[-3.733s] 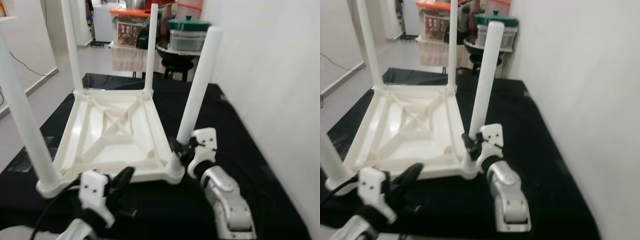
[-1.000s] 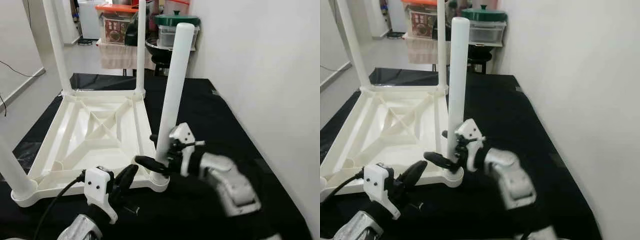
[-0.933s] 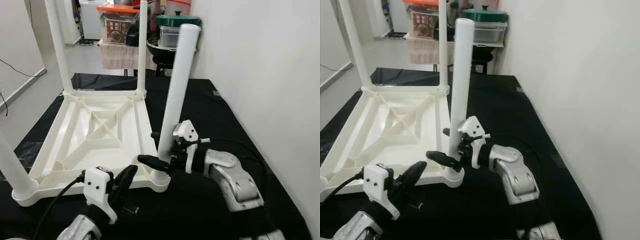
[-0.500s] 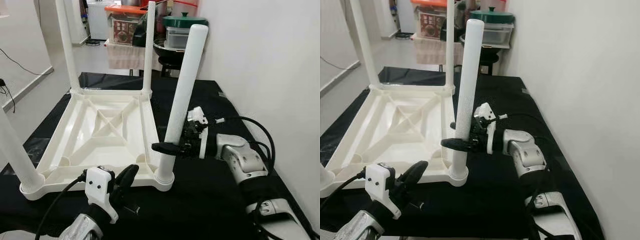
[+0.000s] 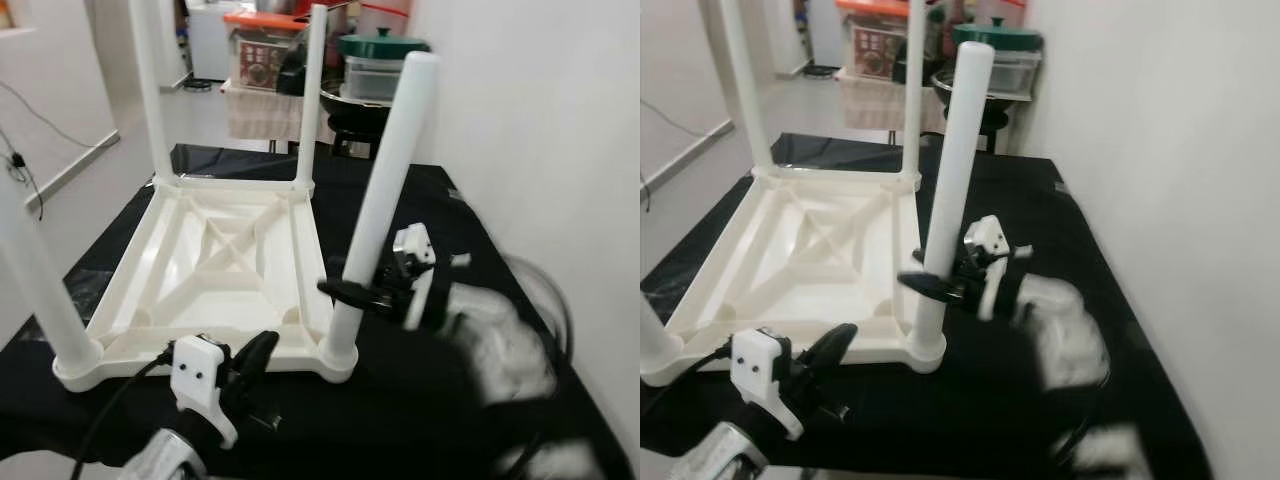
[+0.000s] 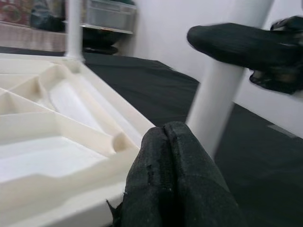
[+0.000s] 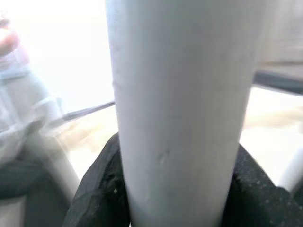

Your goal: Building children table

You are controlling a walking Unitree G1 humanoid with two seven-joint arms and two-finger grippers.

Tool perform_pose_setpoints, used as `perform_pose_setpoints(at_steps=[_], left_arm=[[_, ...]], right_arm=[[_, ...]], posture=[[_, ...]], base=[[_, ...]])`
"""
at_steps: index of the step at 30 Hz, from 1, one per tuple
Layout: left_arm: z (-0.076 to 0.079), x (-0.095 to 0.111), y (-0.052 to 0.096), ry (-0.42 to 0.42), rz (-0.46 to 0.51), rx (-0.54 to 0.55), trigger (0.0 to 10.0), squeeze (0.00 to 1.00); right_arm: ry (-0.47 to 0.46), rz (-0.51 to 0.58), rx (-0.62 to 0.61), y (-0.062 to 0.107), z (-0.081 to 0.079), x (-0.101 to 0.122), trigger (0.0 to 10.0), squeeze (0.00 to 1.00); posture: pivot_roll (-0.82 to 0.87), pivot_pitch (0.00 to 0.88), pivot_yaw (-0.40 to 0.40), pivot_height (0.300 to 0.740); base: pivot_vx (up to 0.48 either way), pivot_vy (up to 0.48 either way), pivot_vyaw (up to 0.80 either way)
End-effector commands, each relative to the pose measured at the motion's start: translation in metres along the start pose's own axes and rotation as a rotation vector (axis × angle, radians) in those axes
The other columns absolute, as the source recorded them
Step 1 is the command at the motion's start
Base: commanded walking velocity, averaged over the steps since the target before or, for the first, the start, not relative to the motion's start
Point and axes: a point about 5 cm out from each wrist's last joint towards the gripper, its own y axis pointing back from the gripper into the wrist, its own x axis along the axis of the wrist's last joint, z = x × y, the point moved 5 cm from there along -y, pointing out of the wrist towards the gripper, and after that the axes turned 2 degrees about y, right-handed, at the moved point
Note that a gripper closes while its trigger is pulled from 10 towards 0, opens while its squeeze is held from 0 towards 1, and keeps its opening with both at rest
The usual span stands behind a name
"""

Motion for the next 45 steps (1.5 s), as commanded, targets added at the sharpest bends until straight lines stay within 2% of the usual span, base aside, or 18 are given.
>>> perform_pose_setpoints(at_steps=[1, 3, 8, 14, 15, 16, 18, 19, 23, 25, 27, 32, 33, 38, 39, 40, 41, 45], left_arm=[[0.002, 0.0, 0.001, 0.002, -0.001, -0.012, 10.0, 0.0], [0.0, 0.0, 0.001, -0.001, -0.002, -0.011, 10.0, 0.0], [-0.001, -0.001, 0.0, 0.002, -0.004, -0.014, 10.0, 0.0], [-0.001, -0.001, 0.0, 0.001, -0.003, -0.013, 10.0, 0.0], [-0.001, -0.001, 0.0, -0.001, -0.002, -0.011, 10.0, 0.0], [-0.001, -0.001, 0.0, -0.003, -0.001, -0.009, 10.0, 0.0], [-0.001, -0.001, 0.0, -0.003, -0.001, -0.009, 10.0, 0.0], [-0.001, 0.0, -0.001, -0.004, -0.001, -0.008, 10.0, 0.0], [-0.001, -0.001, -0.002, -0.003, 0.0, -0.01, 10.0, 0.0], [-0.001, -0.001, -0.002, -0.003, 0.0, -0.01, 10.0, 0.0], [0.0, -0.001, -0.003, -0.002, 0.0, -0.011, 10.0, 0.0], [0.001, -0.002, -0.004, -0.002, 0.002, -0.011, 10.0, 0.0], [0.002, -0.002, -0.005, -0.001, 0.003, -0.011, 10.0, 0.0], [0.002, -0.002, -0.005, 0.0, 0.003, -0.011, 10.0, 0.0], [0.002, -0.003, -0.005, 0.0, 0.003, -0.011, 10.0, 0.0], [0.002, -0.003, -0.005, 0.0, 0.003, -0.011, 10.0, 0.0], [0.002, -0.003, -0.005, 0.0, 0.003, -0.011, 10.0, 0.0], [0.003, -0.003, -0.005, 0.001, 0.003, -0.011, 10.0, 0.0]], right_arm=[[-0.016, -0.16, -0.266, 0.024, 0.013, -0.042, 0.0, 0.0], [0.159, -0.15, -0.147, 0.021, -0.029, -0.039, 0.0, 0.0], [-0.012, -0.189, -0.207, 0.021, -0.007, -0.052, 0.0, 0.0], [0.038, -0.227, -0.132, 0.018, -0.021, -0.055, 0.7, 0.0], [0.04, -0.24, -0.145, 0.018, -0.023, -0.056, 10.0, 0.0], [-0.017, -0.242, -0.135, 0.018, -0.025, -0.055, 10.0, 0.79], [-0.017, -0.242, -0.135, 0.018, -0.025, -0.055, 10.0, 0.79], [-0.078, -0.242, -0.085, 0.016, -0.032, -0.054, 10.0, 1.0], [-0.098, -0.189, 0.106, 0.007, -0.047, -0.035, 10.0, 1.0], [-0.098, -0.189, 0.106, 0.007, -0.047, -0.035, 10.0, 1.0], [0.002, -0.151, 0.278, 0.003, -0.043, -0.017, 10.0, 0.0], [0.084, -0.209, 0.429, 0.003, -0.016, -0.014, 10.0, 0.0], [0.103, -0.254, 0.467, 0.004, 0.0, -0.016, 10.0, 0.0], [0.121, -0.246, 0.455, -0.003, 0.013, -0.007, 10.0, 0.0], [0.121, -0.24, 0.453, -0.005, 0.016, -0.003, 4.0, 0.0], [0.121, -0.24, 0.453, -0.005, 0.016, -0.003, 4.0, 0.0], [0.107, -0.23, 0.476, -0.005, 0.017, 0.003, 0.0, 0.0], [0.08, -0.221, 0.581, 0.001, 0.016, 0.013, 0.0, 0.0]], posture=[[0.02, 0.0, -0.106, 0.74], [0.01, 0.0, -0.093, 0.74], [0.03, 0.0, -0.103, 0.74], [0.03, 0.0, -0.103, 0.74], [0.03, 0.0, -0.103, 0.74], [0.03, 0.0, -0.103, 0.74], [0.03, 0.0, -0.103, 0.74], [0.04, 0.0, -0.105, 0.74], [0.05, 0.0, -0.109, 0.74], [0.05, 0.0, -0.109, 0.74], [0.05, 0.0, -0.112, 0.74], [0.05, 0.0, -0.12, 0.74], [0.06, 0.0, -0.121, 0.74], [0.07, 0.0, -0.125, 0.74], [0.07, 0.0, -0.125, 0.74], [0.07, 0.0, -0.125, 0.74], [0.07, 0.0, -0.125, 0.74], [0.06, 0.0, -0.124, 0.74]], base=[[0.0, 0.0, 0.0], [0.0, 0.0, 0.0], [0.0, 0.0, 0.0], [0.0, 0.0, 0.0], [0.0, 0.0, 0.0], [0.0, 0.0, 0.0], [0.0, 0.0, 0.0], [0.0, 0.0, 0.0], [0.0, 0.0, 0.0], [0.0, 0.0, 0.0], [0.0, 0.0, 0.0], [0.0, 0.0, 0.0], [0.0, 0.0, 0.0], [0.0, 0.0, 0.0], [0.0, 0.0, 0.0], [0.0, 0.0, 0.0], [0.0, 0.0, 0.0], [0.0, 0.0, 0.0]])
